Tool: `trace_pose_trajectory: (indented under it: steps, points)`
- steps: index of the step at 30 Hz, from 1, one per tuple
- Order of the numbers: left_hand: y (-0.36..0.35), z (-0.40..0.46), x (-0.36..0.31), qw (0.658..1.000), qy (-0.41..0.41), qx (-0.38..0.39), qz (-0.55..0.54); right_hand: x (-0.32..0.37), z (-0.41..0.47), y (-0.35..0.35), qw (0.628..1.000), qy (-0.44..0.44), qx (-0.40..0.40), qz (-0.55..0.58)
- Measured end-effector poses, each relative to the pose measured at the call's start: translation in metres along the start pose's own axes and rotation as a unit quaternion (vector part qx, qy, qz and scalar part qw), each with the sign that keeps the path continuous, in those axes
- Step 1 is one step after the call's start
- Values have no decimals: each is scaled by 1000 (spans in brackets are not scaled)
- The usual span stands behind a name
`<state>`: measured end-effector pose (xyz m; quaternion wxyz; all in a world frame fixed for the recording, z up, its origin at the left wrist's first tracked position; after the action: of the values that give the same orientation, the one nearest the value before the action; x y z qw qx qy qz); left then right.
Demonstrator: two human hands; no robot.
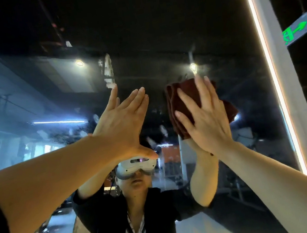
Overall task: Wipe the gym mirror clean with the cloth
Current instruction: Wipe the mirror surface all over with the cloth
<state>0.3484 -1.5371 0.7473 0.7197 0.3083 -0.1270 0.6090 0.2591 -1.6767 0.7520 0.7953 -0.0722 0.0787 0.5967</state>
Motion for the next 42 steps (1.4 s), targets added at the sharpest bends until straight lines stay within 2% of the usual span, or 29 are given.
trace_pose_trajectory:
  steps: [2, 4, 5, 8, 11, 13, 15, 17, 22, 25, 28, 31, 33, 35, 42]
  points:
    - [-1, 0, -1, 1000, -4, 4, 3, -24, 5, 11, 995, -99, -29, 4]
    - [-1, 1, -3, 1000, -6, 3, 0, -17, 13, 9, 988, -154, -25, -5]
    - [0, 1, -3, 1000, -5, 0, -2, -2, 18, 4, 989, -145, -14, -11]
    - [4, 0, -3, 1000, -6, -7, -16, 51, 24, -10, 1000, -14, 12, -8]
    - [5, -3, -2, 1000, -12, -1, -17, 45, 27, -14, 998, 40, 39, -27]
    - [6, -4, -1, 1000, -16, -9, -6, 13, 32, -4, 997, -29, 20, -62]
    - [7, -4, -2, 1000, -20, -12, 0, -13, 34, 3, 986, -152, 18, -60]
    - [9, -3, -1, 999, -25, -20, -3, -7, 35, -1, 977, -205, 24, -56]
    - [46, 8, 13, 984, 15, -158, -75, 33, 45, -9, 998, -57, 20, -36]
    - [62, 23, -7, 975, -9, -204, -87, 17, 53, -7, 998, -30, 31, -39]
    - [75, 32, -37, 970, -40, -223, -86, -8, 62, 0, 998, -53, 20, -41]
    - [78, 38, -60, 971, -47, -219, -79, -46, 67, 8, 994, -101, 16, -42]
    - [79, 42, -72, 979, -50, -185, -72, -73, 68, 13, 990, -130, 17, -45]
    - [80, 45, -80, 986, -45, -145, -65, -96, 66, 18, 988, -144, 9, -58]
    - [96, 54, -126, 990, -56, -110, -64, -166, 40, 30, 977, -197, 10, -75]
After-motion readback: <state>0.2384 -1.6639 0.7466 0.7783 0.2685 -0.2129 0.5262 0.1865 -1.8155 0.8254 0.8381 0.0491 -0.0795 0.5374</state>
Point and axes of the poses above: each hand's wrist, its own z-axis towards the middle knuckle, its own y-axis out of the back of the hand, x = y × z, the point moved 10 cm from there along z, towards the middle knuckle, and after that the axes turned 5 degrees about z, right-handed, at the moved point
